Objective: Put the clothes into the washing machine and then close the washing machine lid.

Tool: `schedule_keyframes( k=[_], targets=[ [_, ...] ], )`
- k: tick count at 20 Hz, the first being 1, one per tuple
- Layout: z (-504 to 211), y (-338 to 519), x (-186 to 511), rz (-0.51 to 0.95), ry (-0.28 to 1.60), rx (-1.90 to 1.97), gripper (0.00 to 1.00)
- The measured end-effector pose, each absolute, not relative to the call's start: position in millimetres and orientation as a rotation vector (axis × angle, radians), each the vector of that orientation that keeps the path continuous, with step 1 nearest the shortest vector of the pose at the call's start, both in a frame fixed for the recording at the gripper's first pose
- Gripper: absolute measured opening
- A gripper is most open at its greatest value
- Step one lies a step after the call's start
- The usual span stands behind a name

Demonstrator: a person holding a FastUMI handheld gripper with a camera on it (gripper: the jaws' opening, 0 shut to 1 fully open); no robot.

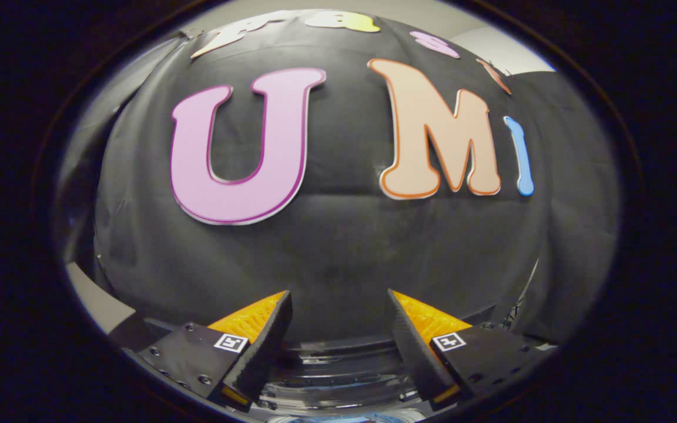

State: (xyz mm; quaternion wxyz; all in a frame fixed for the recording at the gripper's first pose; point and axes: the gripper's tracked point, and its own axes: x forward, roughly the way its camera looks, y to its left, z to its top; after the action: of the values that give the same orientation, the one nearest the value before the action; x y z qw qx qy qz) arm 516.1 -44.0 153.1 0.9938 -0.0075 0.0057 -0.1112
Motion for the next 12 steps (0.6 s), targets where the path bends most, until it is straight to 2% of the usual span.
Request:
schedule_keyframes(
  k=[1,4,12],
  targets=[
    [166.3,-44.3,511.7,-0.223,-0.063,-0.001,0.98],
    [158.4,-42.6,505.4,-0.184,-0.044,0.01,0.98],
    [153.9,-40.6,461.0,-0.193,-0.047,0.02,0.99]
  ],
)
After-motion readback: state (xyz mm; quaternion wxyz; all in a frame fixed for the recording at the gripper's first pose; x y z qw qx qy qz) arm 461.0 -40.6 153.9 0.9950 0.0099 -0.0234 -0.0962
